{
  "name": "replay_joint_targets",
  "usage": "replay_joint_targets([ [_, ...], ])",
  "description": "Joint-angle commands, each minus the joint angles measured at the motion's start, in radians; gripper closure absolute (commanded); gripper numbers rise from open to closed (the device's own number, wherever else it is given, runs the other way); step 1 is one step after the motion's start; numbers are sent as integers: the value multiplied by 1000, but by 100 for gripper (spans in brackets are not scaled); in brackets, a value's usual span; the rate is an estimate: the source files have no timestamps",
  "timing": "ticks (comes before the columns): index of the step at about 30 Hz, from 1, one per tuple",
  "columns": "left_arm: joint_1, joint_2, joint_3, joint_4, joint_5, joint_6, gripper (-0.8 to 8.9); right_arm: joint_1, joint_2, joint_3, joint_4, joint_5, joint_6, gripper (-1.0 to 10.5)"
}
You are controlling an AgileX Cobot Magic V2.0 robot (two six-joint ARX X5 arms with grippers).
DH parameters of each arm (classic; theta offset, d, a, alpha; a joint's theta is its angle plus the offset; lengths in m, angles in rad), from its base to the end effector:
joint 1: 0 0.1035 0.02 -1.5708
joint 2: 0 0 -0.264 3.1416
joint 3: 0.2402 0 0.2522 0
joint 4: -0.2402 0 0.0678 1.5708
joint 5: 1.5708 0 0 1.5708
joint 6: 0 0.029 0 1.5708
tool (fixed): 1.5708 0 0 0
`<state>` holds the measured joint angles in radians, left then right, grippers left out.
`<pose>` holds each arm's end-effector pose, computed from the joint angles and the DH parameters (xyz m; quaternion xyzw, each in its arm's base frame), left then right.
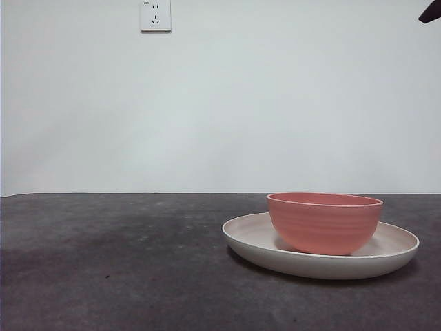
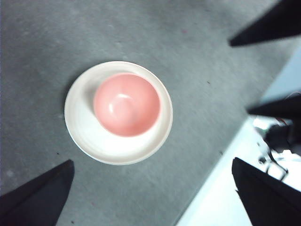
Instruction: Place the red bowl on the white plate
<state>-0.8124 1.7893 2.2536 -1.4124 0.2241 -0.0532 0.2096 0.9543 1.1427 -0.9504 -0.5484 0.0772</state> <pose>0.2191 -0.2407 0.4465 0.1117 0.4485 -0.4290 0.7761 0.1570 0.0488 0.3598 0.0959 0.3795 0.3291 0.8594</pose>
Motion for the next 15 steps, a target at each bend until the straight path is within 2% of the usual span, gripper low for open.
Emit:
replay_joint_targets([
  [1, -35, -85, -59, -23, 0, 46, 158, 5, 6, 19, -11, -1, -8, 296],
  [6, -53, -313, -348, 56, 0, 60, 158, 5, 6, 18, -63, 0, -33, 296],
  [15, -45, -793, -933, 393, 0, -20, 158, 5, 6, 18, -75, -1, -34, 296],
])
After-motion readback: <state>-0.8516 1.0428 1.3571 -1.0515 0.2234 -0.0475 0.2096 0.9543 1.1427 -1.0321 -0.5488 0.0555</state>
